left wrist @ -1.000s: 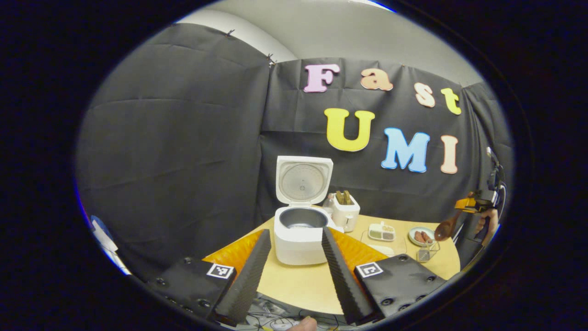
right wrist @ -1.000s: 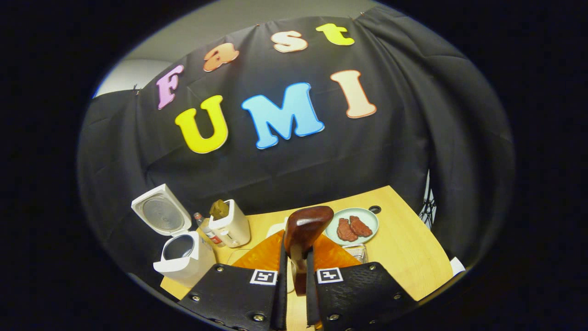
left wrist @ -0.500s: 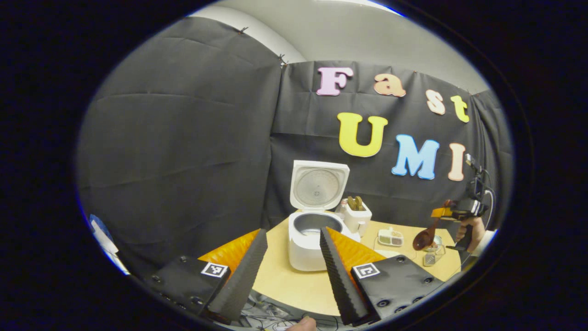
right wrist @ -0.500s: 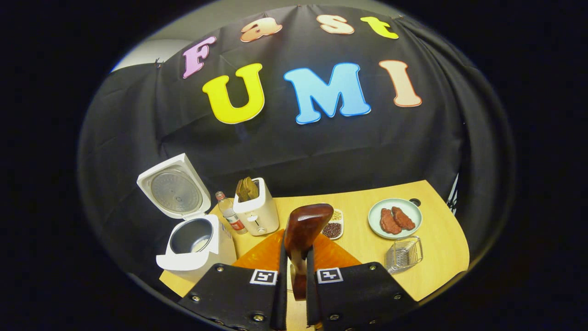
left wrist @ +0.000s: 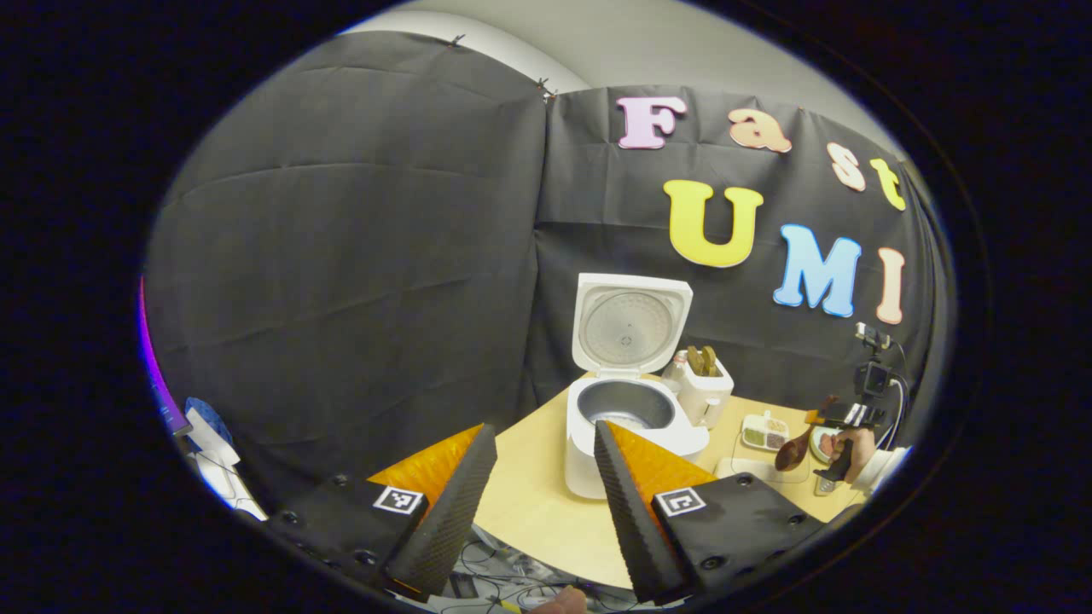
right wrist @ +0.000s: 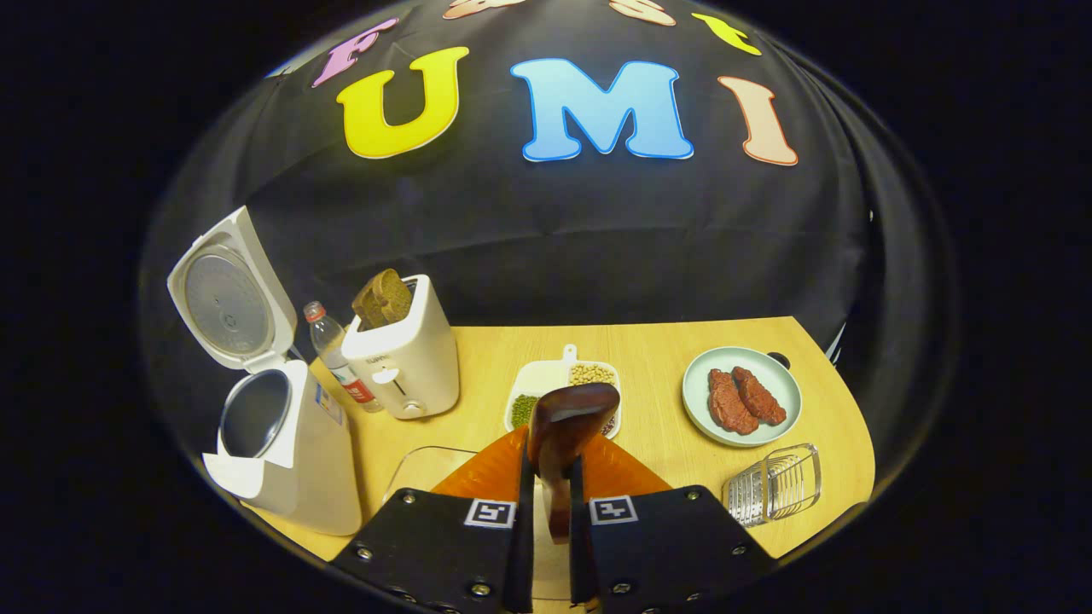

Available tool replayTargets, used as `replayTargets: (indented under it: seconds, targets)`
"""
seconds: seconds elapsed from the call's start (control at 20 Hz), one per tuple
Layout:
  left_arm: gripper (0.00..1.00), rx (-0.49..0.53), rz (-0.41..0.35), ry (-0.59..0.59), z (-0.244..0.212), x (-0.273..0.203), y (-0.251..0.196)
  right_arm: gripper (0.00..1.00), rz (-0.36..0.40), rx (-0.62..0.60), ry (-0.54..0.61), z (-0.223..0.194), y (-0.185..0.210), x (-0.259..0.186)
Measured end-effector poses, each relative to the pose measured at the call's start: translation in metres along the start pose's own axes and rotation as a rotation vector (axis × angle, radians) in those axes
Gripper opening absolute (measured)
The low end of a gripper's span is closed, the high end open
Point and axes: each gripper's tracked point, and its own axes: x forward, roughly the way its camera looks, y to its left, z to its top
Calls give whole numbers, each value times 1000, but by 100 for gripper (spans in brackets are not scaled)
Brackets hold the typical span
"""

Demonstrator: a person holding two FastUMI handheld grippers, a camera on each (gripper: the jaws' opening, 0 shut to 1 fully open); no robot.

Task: Close the left gripper, press the button to open the rice cooker; take a wooden spoon from the chopstick holder with the right hand, scoop a spoonful of rice and pour it into the rice cooker, then put the wooden spoon back into the chopstick holder.

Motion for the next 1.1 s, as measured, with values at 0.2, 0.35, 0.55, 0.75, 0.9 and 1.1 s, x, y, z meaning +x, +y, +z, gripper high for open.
replayTargets:
  seconds: [0.2,0.35,0.55,0.75,0.9,1.1]
  targets:
    - [84,17,12,35,-10,5,-12,17,3,-93,24,-21,6,15]
    - [84,9,20,45,-14,4,-17,17,42,-114,39,-30,22,21]
    - [84,18,36,42,-9,3,-12,17,106,40,117,-40,40,28]
    - [84,5,60,46,-14,0,-2,17,157,207,166,-39,50,34]
    - [84,-15,71,56,-17,-1,3,17,172,276,181,-39,51,33]
    - [84,-1,65,41,-9,-3,2,17,214,424,205,-39,53,27]
